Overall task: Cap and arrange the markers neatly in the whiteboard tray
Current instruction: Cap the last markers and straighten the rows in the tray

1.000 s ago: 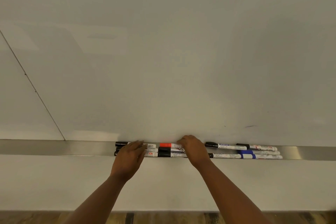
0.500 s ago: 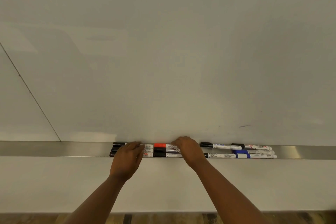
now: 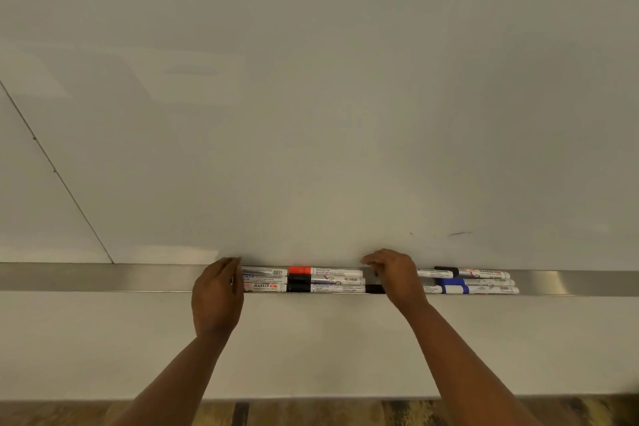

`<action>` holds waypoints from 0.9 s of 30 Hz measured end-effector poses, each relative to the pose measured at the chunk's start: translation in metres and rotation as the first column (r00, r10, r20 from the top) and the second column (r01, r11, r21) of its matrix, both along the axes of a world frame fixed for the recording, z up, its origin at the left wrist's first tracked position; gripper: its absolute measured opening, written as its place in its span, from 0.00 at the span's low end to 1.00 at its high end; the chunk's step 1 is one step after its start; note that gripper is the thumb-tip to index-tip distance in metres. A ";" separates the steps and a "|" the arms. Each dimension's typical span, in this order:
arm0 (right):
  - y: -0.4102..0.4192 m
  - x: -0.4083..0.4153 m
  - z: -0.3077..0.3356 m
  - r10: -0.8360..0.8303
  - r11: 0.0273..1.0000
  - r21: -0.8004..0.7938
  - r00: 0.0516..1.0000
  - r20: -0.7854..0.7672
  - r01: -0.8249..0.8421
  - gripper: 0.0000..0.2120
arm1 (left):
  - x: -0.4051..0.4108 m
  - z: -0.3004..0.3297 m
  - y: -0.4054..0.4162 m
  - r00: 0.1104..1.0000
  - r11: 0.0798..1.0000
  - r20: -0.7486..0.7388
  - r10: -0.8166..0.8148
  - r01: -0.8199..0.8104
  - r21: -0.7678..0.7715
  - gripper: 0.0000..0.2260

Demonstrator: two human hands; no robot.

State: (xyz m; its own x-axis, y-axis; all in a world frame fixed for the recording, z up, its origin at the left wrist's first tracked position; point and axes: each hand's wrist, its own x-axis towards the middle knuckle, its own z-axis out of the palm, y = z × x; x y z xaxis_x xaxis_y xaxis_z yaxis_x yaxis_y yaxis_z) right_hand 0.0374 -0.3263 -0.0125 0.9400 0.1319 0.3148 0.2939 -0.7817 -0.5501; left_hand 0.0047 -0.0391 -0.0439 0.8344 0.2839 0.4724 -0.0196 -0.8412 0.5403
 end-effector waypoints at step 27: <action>-0.056 -0.006 -0.013 -0.022 0.903 -0.430 0.995 -0.096 -0.021 0.14 | 0.020 0.005 -0.103 0.818 0.744 -0.241 -0.523 0.575 0.340 0.17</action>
